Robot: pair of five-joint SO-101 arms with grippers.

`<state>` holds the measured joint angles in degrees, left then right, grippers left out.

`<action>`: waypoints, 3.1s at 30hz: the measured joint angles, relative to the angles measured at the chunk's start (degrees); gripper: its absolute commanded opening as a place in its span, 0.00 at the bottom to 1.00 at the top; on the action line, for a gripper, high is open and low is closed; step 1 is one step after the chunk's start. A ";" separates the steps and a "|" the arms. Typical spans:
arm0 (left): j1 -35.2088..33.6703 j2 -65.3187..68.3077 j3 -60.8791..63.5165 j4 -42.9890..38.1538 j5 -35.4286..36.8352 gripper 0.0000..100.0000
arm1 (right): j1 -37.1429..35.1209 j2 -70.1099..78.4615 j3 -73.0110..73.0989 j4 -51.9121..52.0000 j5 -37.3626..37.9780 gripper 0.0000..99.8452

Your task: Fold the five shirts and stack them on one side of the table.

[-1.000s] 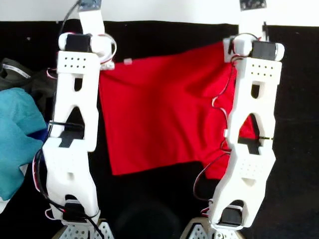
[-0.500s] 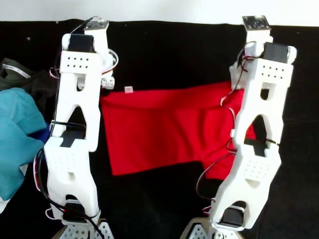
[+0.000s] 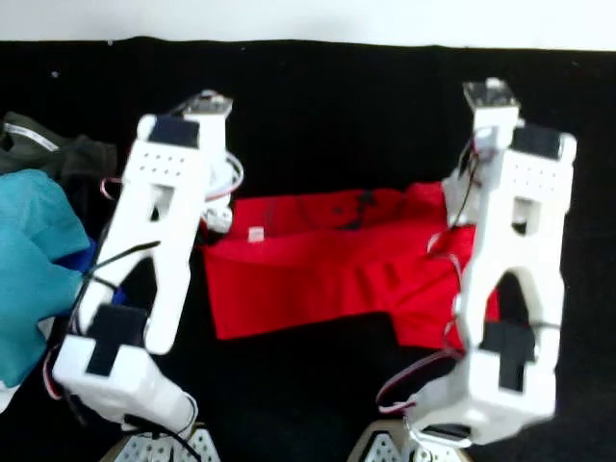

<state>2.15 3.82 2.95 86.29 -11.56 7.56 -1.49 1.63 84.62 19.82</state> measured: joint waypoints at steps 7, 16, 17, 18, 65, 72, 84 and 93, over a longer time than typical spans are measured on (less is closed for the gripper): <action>0.00 -3.60 13.19 -8.18 -0.35 0.02 | 2.64 -15.91 26.64 -11.69 4.13 0.01; 1.14 -4.48 15.21 -6.42 -2.55 0.17 | 2.90 -19.52 27.96 -8.09 5.71 0.19; 0.97 -4.84 14.15 -4.84 -3.25 0.17 | 2.90 -20.57 26.11 -6.86 5.71 0.19; 0.53 -5.36 12.66 -3.16 -3.69 0.17 | 2.90 -21.71 24.00 -5.98 5.71 0.19; -1.67 46.42 -47.12 10.20 -4.31 0.01 | 0.09 63.74 -75.34 -2.81 0.35 0.02; -1.41 35.78 -40.35 13.89 -4.31 0.01 | -0.09 63.74 -92.75 10.73 0.18 0.10; 4.40 8.62 9.93 -12.13 -4.22 0.01 | 1.76 61.89 -95.91 15.91 0.18 0.10; 8.79 -3.43 30.15 -23.21 1.85 0.01 | 1.05 37.10 -67.96 15.91 0.18 0.10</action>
<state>10.95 0.40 33.10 63.08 -9.71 8.62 35.60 -66.33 100.53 20.00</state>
